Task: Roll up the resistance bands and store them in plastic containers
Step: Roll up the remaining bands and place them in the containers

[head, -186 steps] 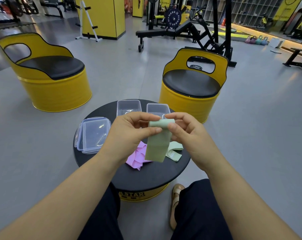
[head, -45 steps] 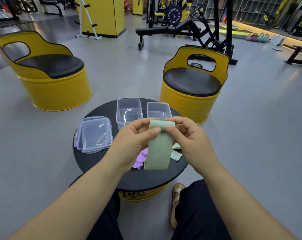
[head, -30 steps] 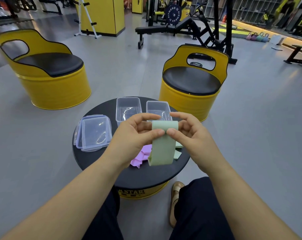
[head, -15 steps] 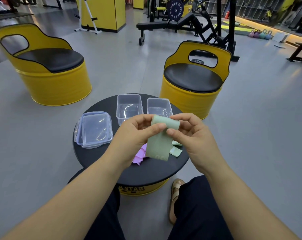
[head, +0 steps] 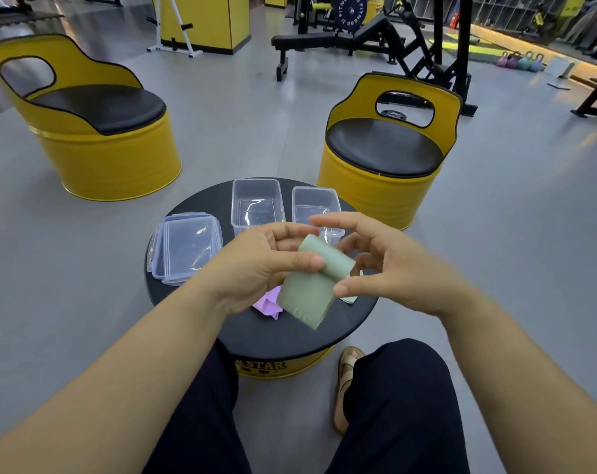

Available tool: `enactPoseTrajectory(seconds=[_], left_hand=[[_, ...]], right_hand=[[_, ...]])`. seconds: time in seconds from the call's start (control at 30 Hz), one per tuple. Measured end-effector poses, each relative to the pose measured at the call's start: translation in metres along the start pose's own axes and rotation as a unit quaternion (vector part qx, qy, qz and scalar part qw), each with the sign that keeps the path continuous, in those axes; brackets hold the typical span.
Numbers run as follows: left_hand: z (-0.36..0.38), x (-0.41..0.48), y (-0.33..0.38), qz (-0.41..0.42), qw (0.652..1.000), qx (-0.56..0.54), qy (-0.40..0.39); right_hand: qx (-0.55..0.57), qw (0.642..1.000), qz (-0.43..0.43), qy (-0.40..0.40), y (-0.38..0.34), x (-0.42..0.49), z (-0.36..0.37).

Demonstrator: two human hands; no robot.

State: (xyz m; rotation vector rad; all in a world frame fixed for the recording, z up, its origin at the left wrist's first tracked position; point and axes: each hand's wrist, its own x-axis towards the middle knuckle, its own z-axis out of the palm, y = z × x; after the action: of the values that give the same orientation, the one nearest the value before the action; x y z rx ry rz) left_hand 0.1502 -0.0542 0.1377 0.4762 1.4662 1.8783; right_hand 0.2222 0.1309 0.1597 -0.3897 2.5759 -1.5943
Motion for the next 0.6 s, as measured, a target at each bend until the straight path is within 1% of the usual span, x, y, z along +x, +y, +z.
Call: enactPoseTrajectory(seconds=[0.1,0.23,0.43,0.5,0.6], left_hand=[[-0.002,-0.001,0.005,-0.050,0.994,-0.021,-0.090],[-0.001,-0.002,0.008,-0.066,0.985,-0.016,-0.156],[-0.004,-0.004,0.003,-0.082,0.977,-0.025,-0.196],[-0.005,-0.004,0.002,-0.095,0.975,-0.028,-0.199],[-0.005,-0.002,-0.001,-0.097,0.976,-0.036,-0.193]], right_hand=[[-0.056,0.995,0.009,-0.081,-0.013,0.004,-0.007],[-0.048,0.992,0.021,-0.115,-0.021,0.006,-0.009],[-0.040,0.986,0.026,-0.160,-0.018,0.004,-0.008],[-0.045,0.986,0.025,-0.156,-0.017,0.004,-0.008],[-0.037,0.991,0.027,-0.128,-0.018,0.003,-0.007]])
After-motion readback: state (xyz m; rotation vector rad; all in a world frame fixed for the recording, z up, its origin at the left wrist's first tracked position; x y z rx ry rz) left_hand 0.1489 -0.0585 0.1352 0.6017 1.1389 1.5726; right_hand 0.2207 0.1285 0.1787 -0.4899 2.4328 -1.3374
